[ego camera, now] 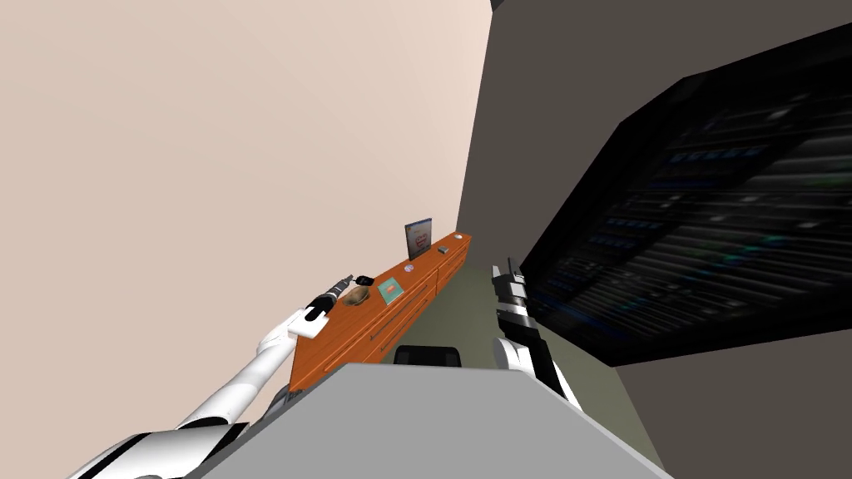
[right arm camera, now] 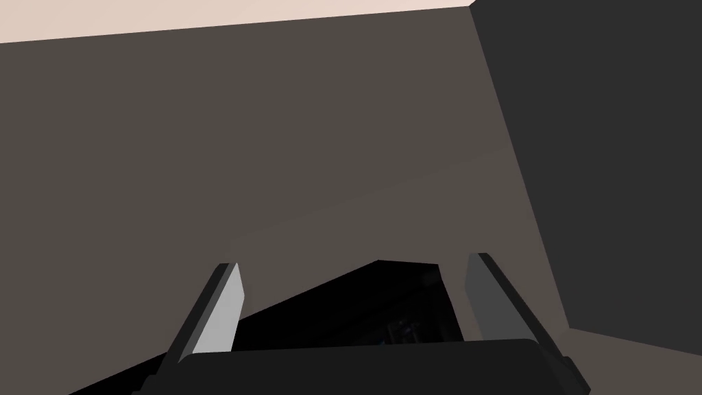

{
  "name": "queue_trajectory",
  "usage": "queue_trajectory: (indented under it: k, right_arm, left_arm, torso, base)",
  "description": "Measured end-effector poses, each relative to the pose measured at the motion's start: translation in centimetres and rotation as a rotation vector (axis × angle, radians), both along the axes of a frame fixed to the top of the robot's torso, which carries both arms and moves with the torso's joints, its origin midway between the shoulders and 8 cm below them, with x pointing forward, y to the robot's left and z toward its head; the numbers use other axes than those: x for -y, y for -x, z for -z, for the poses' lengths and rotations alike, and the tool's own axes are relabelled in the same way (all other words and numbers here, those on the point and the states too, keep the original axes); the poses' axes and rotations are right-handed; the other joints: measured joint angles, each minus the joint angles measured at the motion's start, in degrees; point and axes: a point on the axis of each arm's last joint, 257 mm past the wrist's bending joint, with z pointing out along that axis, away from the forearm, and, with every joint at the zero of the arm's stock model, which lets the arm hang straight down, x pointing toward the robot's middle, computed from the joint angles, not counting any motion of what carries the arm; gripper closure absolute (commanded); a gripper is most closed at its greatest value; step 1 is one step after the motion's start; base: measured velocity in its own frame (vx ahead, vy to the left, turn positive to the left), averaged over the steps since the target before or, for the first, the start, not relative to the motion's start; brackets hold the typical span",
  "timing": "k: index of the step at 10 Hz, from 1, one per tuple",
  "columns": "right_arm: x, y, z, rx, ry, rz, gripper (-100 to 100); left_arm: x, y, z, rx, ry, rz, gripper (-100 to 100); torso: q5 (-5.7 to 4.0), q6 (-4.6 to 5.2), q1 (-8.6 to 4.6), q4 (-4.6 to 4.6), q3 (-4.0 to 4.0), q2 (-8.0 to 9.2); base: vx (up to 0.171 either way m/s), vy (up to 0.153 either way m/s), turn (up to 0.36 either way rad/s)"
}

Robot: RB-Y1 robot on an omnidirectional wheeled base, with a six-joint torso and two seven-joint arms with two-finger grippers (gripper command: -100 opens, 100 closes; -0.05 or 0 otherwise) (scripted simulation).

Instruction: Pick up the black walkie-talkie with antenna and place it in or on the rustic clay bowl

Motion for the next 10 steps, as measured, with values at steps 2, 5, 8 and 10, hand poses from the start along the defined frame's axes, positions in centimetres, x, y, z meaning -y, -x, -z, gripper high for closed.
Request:
queue_trajectory:
  k: [2, 5, 8, 10]
  right_arm:
    - [0.0, 0.0, 0.0, 0.0, 0.0, 0.0, 0]
    - [0.0, 0.0, 0.0, 0.0, 0.0, 0.0, 0]
    - [0.0, 0.0, 0.0, 0.0, 0.0, 0.0, 0]
    - [0.0, 0.0, 0.0, 0.0, 0.0, 0.0, 0]
  left_arm:
    - [-1.1, -0.2, -1.3, 0.0, -0.001, -0.015, -100]
    - [-2.5, -0.4, -3.3, 0.0, -0.005, -0.033, -100]
    - [-3.5, -0.6, -4.9, -0.002, -0.005, -0.047, 0]
    - [-3.4, -0.6, -4.9, -0.002, -0.005, -0.047, 0]
  torso:
    - [0.0, -0.02, -0.03, 0.03, 0.07, 0.12]
    - [0.0, -0.01, -0.04, 0.03, 0.08, 0.13]
    - [0.01, -0.03, 0.0, 0.01, 0.03, 0.04]
    - [0.03, -0.03, 0.05, -0.01, -0.03, -0.05]
  base:
    - [-0.046, -0.021, -0.053]
    - [-0.051, -0.022, -0.071]
    - [-0.023, -0.013, -0.017]
    - [0.0, 0.0, 0.0]
